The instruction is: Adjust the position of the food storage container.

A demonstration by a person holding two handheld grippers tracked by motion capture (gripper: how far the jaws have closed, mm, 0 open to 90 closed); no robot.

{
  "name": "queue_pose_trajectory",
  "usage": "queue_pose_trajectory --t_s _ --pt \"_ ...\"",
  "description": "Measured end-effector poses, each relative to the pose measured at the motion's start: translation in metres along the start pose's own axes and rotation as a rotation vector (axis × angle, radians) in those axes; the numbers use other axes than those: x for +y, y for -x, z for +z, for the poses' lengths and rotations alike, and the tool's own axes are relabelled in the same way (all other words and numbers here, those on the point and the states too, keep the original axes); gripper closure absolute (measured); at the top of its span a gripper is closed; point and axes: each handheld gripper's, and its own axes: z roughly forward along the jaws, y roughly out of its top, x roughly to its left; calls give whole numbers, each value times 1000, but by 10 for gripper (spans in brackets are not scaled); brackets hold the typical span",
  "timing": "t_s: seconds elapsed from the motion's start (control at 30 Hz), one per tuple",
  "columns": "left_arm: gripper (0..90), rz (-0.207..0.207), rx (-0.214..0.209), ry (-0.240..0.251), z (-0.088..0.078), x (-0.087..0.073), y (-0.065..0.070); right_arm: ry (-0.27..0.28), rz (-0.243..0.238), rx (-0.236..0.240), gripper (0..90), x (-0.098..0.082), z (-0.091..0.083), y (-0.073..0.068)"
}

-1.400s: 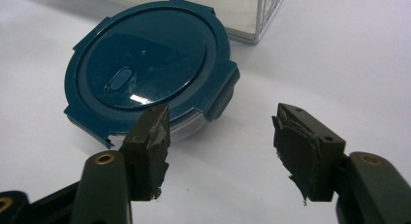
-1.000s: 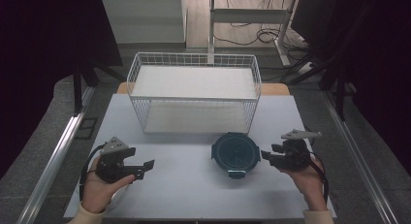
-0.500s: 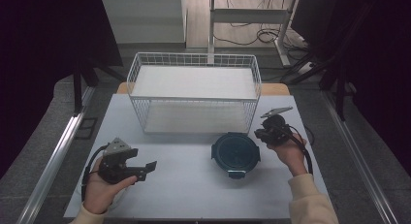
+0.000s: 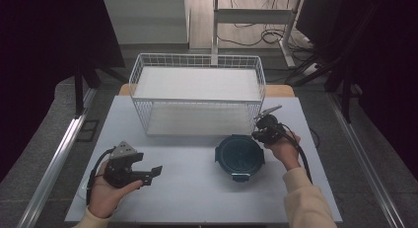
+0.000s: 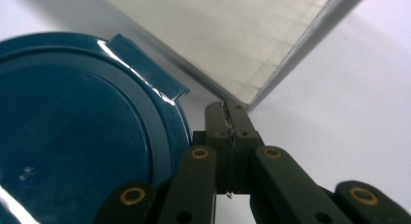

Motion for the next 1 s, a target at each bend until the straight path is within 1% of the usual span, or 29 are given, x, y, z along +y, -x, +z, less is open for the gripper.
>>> queue_pose_trajectory --t_s 0.07,0.17,0.23,0.37,0.4,0.43,0.53,0.83,0.87,0.9,1.0 --pt "186 0 0 -1 0 0 0 -16 -7 20 897 0 6 0" --pt "186 1 1 -1 1 0 0 -4 -7 34 897 1 8 -1" --pt "187 1 1 -2 2 0 1 -4 -21 22 898 2 8 -3" --pt "186 6 -1 -8 3 -1 1 2 -36 14 899 1 8 -4" --pt "186 7 -2 -12 5 -1 2 3 -52 -2 900 1 8 -6" --pt "186 7 -2 -13 5 -1 2 3 -58 -11 900 1 7 -8" --pt "186 7 -3 -16 6 -1 2 7 -71 -17 900 1 7 -9" --pt "186 13 -3 -24 9 -1 3 5 -94 -10 900 0 6 -19" --pt "186 15 -2 -26 9 -1 3 6 -102 -7 900 0 6 -23" --pt "186 16 -3 -26 9 -1 4 6 -102 -7 900 0 6 -23" --pt "185 17 -5 -27 10 -1 5 11 -115 0 900 1 6 -30"
